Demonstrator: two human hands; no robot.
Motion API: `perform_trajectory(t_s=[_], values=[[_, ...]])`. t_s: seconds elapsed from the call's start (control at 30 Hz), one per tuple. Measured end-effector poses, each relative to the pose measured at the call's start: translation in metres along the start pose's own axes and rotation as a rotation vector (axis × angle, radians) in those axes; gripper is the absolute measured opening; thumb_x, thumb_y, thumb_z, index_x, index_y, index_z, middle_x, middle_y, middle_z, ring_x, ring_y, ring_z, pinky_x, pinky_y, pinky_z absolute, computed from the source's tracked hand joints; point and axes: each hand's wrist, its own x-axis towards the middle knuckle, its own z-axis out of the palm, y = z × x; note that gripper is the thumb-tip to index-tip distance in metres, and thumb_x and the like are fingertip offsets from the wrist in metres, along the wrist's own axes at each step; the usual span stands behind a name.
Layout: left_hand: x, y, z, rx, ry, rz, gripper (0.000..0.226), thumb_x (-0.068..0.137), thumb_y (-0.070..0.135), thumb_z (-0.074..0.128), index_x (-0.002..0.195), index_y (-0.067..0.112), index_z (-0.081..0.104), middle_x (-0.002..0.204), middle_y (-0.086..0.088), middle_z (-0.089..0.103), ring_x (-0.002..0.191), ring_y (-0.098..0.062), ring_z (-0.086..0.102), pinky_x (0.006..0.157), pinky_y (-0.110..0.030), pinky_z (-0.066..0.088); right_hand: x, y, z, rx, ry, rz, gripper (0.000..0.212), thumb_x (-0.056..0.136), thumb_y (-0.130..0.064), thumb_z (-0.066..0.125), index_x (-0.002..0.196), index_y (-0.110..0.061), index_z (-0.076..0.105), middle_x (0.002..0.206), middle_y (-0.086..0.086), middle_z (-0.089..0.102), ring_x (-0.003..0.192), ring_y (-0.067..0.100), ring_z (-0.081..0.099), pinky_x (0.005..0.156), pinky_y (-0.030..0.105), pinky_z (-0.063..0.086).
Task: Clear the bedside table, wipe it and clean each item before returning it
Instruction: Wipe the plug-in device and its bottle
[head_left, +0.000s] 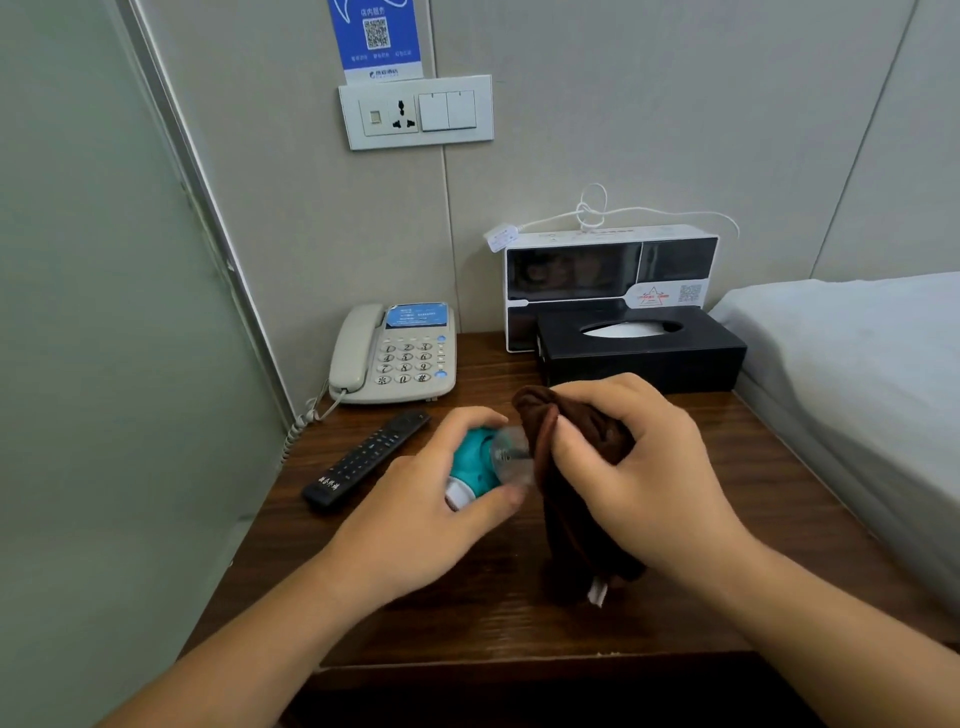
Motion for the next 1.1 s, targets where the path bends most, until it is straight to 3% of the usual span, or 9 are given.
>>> perform_trajectory(t_s=[0.07, 0.17, 0.3, 0.43, 0.53, 0.63, 0.73, 0.9, 1.1], values=[[-0.001, -0.001, 0.001, -0.048, 0.040, -0.004, 0.054, 0.085, 0.052, 0.075, 0.127, 0.061, 0.041, 0.119, 0.033, 0.059, 0.110, 0.011, 0.059, 0.089, -0.013, 0.050, -0.008, -0.001, 0.003, -0.125, 0.005, -0.150, 0.033, 0.091, -0.039, 0.065, 0.123, -0.030, 0.072, 0.109, -0.010, 0.058, 0.101, 0.009, 0.061, 0.080, 0.019, 0.051], [-0.006, -0.001, 0.003, -0.011, 0.026, -0.038, 0.052, 0.087, 0.047, 0.076, 0.127, 0.061, 0.045, 0.117, 0.026, 0.064, 0.109, 0.008, 0.061, 0.095, -0.025, 0.052, -0.011, 0.004, 0.000, -0.398, -0.113, -0.358, 0.040, 0.087, -0.047, 0.066, 0.124, -0.032, 0.068, 0.112, -0.005, 0.052, 0.098, 0.015, 0.056, 0.069, 0.026, 0.055], [-0.010, 0.002, 0.008, 0.213, 0.034, -0.066, 0.054, 0.095, 0.042, 0.069, 0.130, 0.066, 0.035, 0.112, 0.015, 0.061, 0.108, -0.006, 0.058, 0.095, -0.040, 0.052, -0.008, 0.007, 0.000, -0.568, -0.254, -0.299, 0.050, 0.080, -0.059, 0.063, 0.125, -0.039, 0.063, 0.106, -0.011, 0.052, 0.092, 0.010, 0.056, 0.064, 0.017, 0.048], [-0.011, 0.004, 0.017, 0.340, 0.083, -0.016, 0.065, 0.097, 0.049, 0.064, 0.142, 0.062, 0.019, 0.115, 0.012, 0.053, 0.112, -0.009, 0.052, 0.093, -0.029, 0.045, 0.004, 0.002, 0.000, -0.294, -0.225, 0.032, 0.035, 0.080, -0.063, 0.058, 0.104, -0.042, 0.071, 0.094, -0.020, 0.061, 0.087, 0.001, 0.062, 0.071, 0.018, 0.049], [-0.010, 0.006, 0.016, 0.319, 0.099, 0.000, 0.066, 0.096, 0.049, 0.065, 0.140, 0.064, 0.018, 0.112, 0.015, 0.050, 0.106, -0.003, 0.047, 0.082, -0.018, 0.039, 0.017, 0.004, -0.008, -0.067, -0.265, 0.248, 0.011, 0.087, -0.047, 0.070, 0.088, -0.037, 0.074, 0.079, -0.016, 0.072, 0.076, 0.001, 0.068, 0.063, 0.017, 0.049], [-0.007, 0.007, 0.013, 0.335, 0.110, 0.004, 0.068, 0.096, 0.044, 0.066, 0.137, 0.067, 0.016, 0.111, 0.016, 0.046, 0.102, 0.000, 0.044, 0.078, -0.012, 0.036, 0.019, 0.003, -0.015, 0.037, -0.321, 0.282, 0.007, 0.094, -0.036, 0.070, 0.089, -0.033, 0.075, 0.076, -0.012, 0.074, 0.071, 0.004, 0.070, 0.059, 0.016, 0.049], [-0.006, 0.006, 0.013, 0.222, 0.150, -0.009, 0.070, 0.094, 0.038, 0.072, 0.134, 0.068, 0.024, 0.120, 0.020, 0.052, 0.107, 0.003, 0.050, 0.087, -0.018, 0.043, 0.018, -0.001, -0.022, 0.148, -0.399, 0.252, 0.007, 0.095, -0.032, 0.071, 0.100, -0.031, 0.075, 0.085, -0.010, 0.075, 0.078, 0.005, 0.073, 0.064, 0.018, 0.053], [-0.007, 0.009, 0.014, -0.083, 0.166, -0.074, 0.067, 0.090, 0.035, 0.077, 0.129, 0.066, 0.032, 0.111, 0.027, 0.057, 0.102, 0.014, 0.056, 0.079, -0.019, 0.051, 0.013, 0.002, -0.024, 0.235, -0.391, 0.150, 0.038, 0.083, -0.029, 0.084, 0.118, -0.031, 0.070, 0.107, -0.012, 0.075, 0.101, 0.006, 0.071, 0.083, 0.020, 0.056], [-0.007, 0.012, 0.004, -0.184, -0.039, -0.098, 0.087, 0.081, 0.016, 0.083, 0.134, 0.063, 0.032, 0.119, 0.022, 0.058, 0.102, -0.016, 0.069, 0.093, -0.043, 0.059, 0.008, 0.013, -0.020, -0.209, -0.325, -0.147, 0.068, 0.075, -0.045, 0.080, 0.137, -0.046, 0.051, 0.122, -0.024, 0.055, 0.115, 0.003, 0.058, 0.093, 0.024, 0.053]])
